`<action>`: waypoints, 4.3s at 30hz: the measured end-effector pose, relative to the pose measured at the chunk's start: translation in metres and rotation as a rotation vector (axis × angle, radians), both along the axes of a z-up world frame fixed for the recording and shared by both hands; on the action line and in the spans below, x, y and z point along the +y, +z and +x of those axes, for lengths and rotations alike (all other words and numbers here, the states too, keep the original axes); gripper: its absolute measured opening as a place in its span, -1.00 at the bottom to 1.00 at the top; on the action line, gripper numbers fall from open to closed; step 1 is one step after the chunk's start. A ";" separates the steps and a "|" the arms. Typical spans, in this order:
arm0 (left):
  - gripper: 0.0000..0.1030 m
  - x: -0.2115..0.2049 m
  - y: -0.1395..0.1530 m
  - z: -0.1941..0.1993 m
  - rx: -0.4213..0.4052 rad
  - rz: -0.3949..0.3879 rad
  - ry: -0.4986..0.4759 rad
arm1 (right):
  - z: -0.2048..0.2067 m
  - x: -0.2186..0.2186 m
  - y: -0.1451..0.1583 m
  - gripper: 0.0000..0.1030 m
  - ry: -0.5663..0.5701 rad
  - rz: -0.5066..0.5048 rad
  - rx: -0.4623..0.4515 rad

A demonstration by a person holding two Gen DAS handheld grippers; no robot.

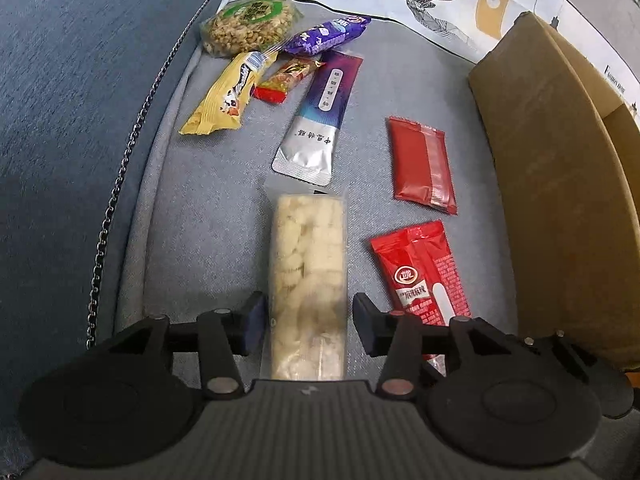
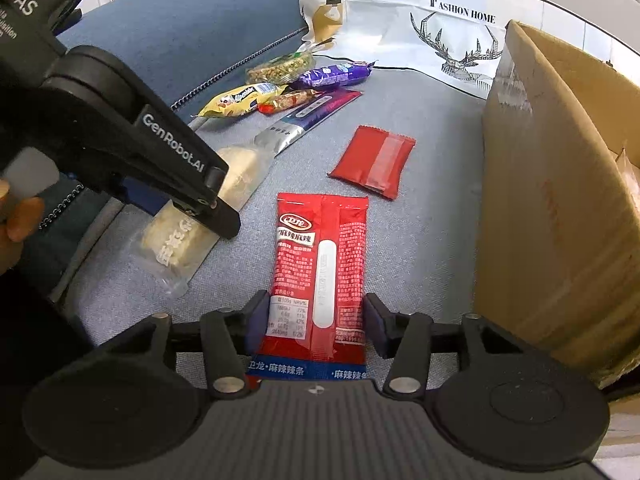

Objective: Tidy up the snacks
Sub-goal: 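Grasp the clear bag of white cubes with the left gripper, then lift the red packet with the right gripper while the left gripper lifts the cube bag, then carry the red spicy strip packet and cube bag over the cardboard box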

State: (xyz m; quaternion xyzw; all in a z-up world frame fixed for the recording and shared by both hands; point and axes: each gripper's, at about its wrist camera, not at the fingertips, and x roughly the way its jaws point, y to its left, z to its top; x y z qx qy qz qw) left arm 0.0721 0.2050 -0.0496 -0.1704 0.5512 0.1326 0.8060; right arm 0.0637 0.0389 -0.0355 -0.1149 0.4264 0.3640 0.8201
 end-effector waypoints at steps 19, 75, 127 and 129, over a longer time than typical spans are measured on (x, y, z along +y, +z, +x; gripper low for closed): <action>-0.21 0.003 0.002 -0.002 -0.007 0.016 0.024 | -0.006 -0.003 0.001 -0.06 0.008 -0.004 -0.043; -0.22 -0.026 0.070 -0.063 -0.520 0.133 0.020 | -0.006 -0.134 0.134 -0.10 -0.203 0.307 -0.523; -0.22 -0.205 0.110 0.053 -0.794 0.119 -0.335 | 0.110 -0.259 0.114 -0.10 -0.615 0.242 -0.404; -0.22 -0.206 0.110 0.054 -0.805 0.115 -0.346 | 0.111 -0.258 0.114 -0.10 -0.613 0.229 -0.407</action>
